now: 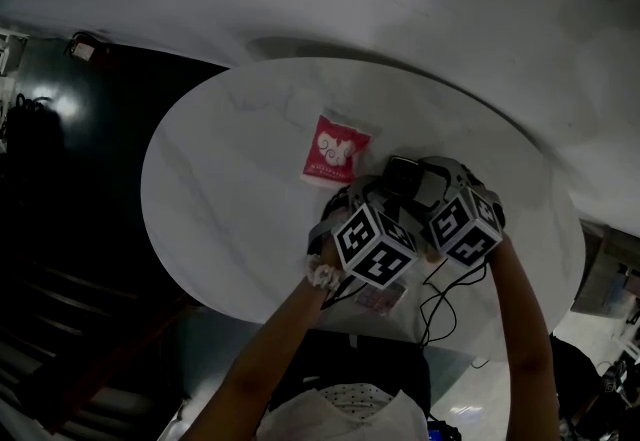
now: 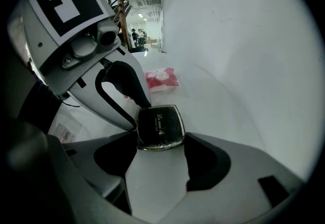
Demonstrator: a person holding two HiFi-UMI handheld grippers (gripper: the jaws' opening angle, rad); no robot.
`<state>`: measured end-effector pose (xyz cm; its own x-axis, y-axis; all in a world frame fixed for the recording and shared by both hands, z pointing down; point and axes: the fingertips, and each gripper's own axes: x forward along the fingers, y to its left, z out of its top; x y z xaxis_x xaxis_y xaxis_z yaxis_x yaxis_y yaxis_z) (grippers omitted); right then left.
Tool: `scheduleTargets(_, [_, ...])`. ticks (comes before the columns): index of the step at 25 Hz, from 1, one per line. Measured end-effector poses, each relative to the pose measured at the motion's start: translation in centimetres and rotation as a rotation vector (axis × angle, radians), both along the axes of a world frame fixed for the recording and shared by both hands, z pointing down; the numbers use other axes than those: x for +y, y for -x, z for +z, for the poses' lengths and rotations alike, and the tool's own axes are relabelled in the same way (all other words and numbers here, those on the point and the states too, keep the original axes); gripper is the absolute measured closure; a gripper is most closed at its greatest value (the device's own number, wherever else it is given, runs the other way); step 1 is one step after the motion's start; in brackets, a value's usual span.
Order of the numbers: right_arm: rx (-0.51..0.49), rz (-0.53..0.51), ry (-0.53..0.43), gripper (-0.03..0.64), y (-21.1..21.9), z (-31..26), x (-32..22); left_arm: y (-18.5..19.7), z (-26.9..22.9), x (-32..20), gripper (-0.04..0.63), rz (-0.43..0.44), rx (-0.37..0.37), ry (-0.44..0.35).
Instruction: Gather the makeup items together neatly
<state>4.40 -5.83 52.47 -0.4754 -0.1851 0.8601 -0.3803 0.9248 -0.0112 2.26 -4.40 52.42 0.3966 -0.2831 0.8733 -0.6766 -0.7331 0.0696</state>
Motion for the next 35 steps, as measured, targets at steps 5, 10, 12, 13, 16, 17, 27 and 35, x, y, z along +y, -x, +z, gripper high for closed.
scheduleTargets(5, [-0.012, 0.003, -0.003, 0.288, -0.2, 0.2, -0.3, 0.1, 0.1, -0.3, 0.405, -0.027, 0.008, 0.001])
scheduleTargets(10, [-0.001, 0.009, -0.006, 0.276, -0.2, 0.0, -0.2, 0.1, 0.1, -0.1, 0.405, -0.028, 0.002, -0.015])
scheduleTargets(12, [0.004, 0.004, -0.014, 0.276, -0.2, -0.1, -0.2, 0.1, 0.1, 0.0, 0.405, -0.032, 0.002, -0.015])
scheduleTargets(13, [0.006, 0.001, -0.019, 0.276, -0.1, -0.1, -0.2, 0.1, 0.2, -0.1, 0.407, -0.033, 0.0, -0.017])
scheduleTargets(16, [0.002, -0.007, -0.035, 0.276, 0.0, -0.2, -0.2, 0.3, 0.1, -0.1, 0.406, -0.038, -0.004, -0.018])
scheduleTargets(17, [-0.002, -0.007, -0.039, 0.276, 0.1, -0.3, -0.1, 0.4, 0.1, 0.0, 0.407, -0.041, -0.004, -0.017])
scheduleTargets(27, [-0.016, 0.033, -0.059, 0.275, -0.3, -1.3, 0.2, 0.4, -1.1, 0.7, 0.405, -0.05, 0.026, -0.025])
scheduleTargets(35, [-0.046, 0.106, -0.105, 0.275, -1.5, -3.6, 0.6, 0.0, -3.0, 1.8, 0.406, -0.026, 0.056, -0.063])
